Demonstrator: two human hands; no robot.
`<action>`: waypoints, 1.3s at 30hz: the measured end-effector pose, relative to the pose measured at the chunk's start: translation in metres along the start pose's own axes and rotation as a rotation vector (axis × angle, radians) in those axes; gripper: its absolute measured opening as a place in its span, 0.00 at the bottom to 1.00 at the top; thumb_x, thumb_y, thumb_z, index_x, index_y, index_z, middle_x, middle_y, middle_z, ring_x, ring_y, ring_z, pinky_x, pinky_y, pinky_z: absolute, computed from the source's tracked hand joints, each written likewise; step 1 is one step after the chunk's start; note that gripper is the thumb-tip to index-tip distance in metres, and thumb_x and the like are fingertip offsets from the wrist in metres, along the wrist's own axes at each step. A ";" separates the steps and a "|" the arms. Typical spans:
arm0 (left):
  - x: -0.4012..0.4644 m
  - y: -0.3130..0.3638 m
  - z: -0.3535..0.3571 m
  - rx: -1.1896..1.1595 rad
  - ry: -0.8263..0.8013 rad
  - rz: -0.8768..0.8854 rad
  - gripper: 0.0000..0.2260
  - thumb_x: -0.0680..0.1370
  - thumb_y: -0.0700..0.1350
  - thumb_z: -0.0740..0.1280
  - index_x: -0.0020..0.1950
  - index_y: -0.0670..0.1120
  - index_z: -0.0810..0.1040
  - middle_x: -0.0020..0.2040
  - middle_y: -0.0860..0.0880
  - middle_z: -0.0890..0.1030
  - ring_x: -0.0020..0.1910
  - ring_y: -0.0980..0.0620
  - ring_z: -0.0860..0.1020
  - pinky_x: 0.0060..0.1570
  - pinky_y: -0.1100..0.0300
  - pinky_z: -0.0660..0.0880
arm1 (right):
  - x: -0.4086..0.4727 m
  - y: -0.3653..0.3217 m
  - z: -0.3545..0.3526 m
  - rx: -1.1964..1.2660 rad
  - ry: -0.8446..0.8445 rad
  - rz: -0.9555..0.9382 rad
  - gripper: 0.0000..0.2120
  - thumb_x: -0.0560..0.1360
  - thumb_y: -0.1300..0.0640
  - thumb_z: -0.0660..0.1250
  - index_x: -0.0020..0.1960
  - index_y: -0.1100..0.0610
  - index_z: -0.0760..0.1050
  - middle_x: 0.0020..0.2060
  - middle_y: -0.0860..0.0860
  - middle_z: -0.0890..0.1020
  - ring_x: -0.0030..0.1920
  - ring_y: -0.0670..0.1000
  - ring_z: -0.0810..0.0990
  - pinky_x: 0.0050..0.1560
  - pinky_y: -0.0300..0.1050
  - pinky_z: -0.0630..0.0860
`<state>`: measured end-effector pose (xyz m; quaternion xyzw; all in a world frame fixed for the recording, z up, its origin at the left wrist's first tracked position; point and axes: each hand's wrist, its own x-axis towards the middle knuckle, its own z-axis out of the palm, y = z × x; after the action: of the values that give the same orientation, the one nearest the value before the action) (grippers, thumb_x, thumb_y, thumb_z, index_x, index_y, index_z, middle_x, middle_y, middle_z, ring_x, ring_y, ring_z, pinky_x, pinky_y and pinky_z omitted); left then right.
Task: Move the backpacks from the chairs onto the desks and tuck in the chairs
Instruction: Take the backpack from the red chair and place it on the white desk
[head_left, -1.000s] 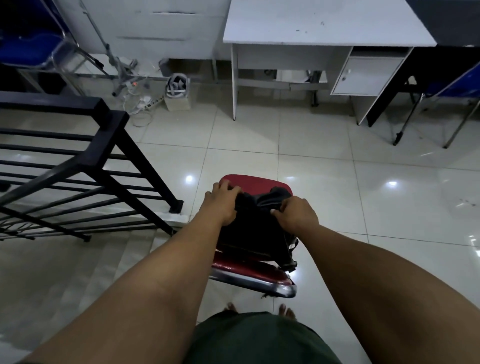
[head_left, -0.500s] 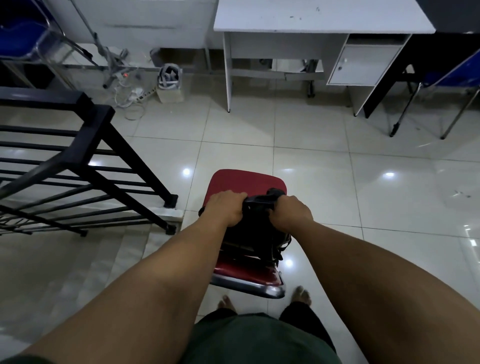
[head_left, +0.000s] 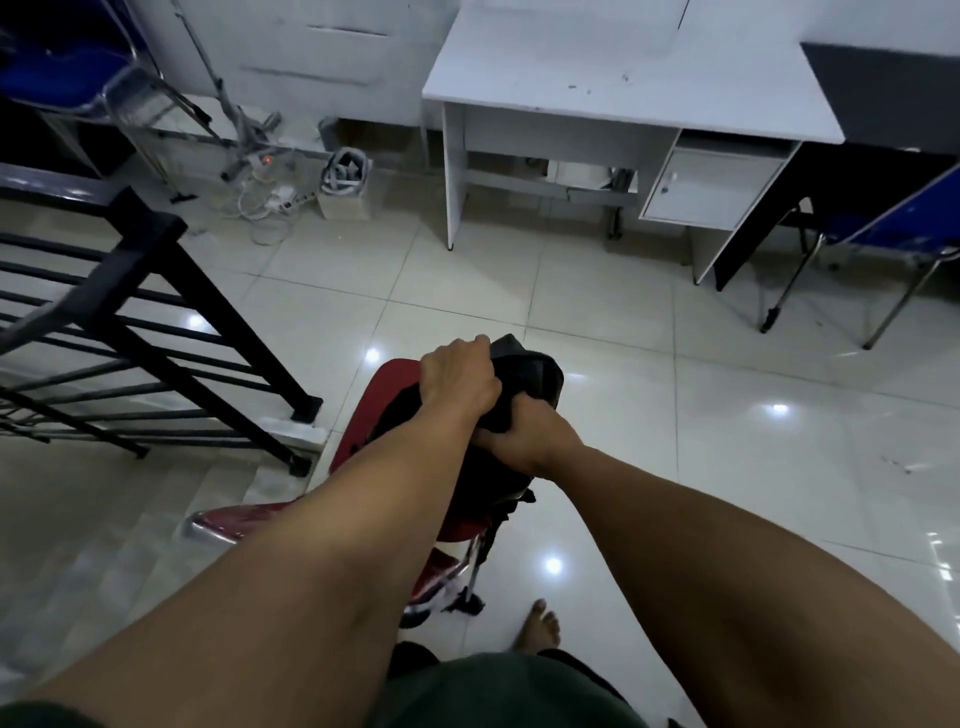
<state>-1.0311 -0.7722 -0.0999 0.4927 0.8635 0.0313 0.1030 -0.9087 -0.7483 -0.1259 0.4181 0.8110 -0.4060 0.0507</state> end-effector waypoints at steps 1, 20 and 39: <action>0.002 0.011 -0.003 -0.012 0.018 -0.030 0.09 0.75 0.42 0.63 0.55 0.46 0.74 0.49 0.45 0.80 0.46 0.44 0.78 0.41 0.54 0.68 | -0.002 0.001 -0.005 0.008 0.024 -0.007 0.15 0.70 0.38 0.68 0.42 0.49 0.72 0.36 0.46 0.79 0.38 0.50 0.80 0.35 0.44 0.73; 0.034 0.178 -0.038 -0.458 0.285 -0.112 0.18 0.78 0.56 0.58 0.44 0.44 0.81 0.43 0.43 0.83 0.45 0.42 0.79 0.54 0.51 0.70 | -0.002 0.072 -0.159 -0.175 0.670 0.090 0.07 0.76 0.58 0.65 0.53 0.57 0.76 0.47 0.54 0.76 0.43 0.57 0.78 0.43 0.51 0.75; 0.194 0.201 -0.018 -0.502 0.166 0.196 0.05 0.83 0.45 0.57 0.48 0.47 0.69 0.51 0.44 0.77 0.49 0.41 0.75 0.45 0.51 0.71 | 0.078 0.132 -0.292 -0.239 0.686 0.004 0.17 0.71 0.68 0.61 0.55 0.55 0.80 0.43 0.50 0.75 0.45 0.58 0.77 0.41 0.45 0.67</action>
<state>-0.9611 -0.5020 -0.0794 0.5285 0.7826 0.2941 0.1472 -0.7891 -0.4514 -0.0459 0.5226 0.8218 -0.1443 -0.1752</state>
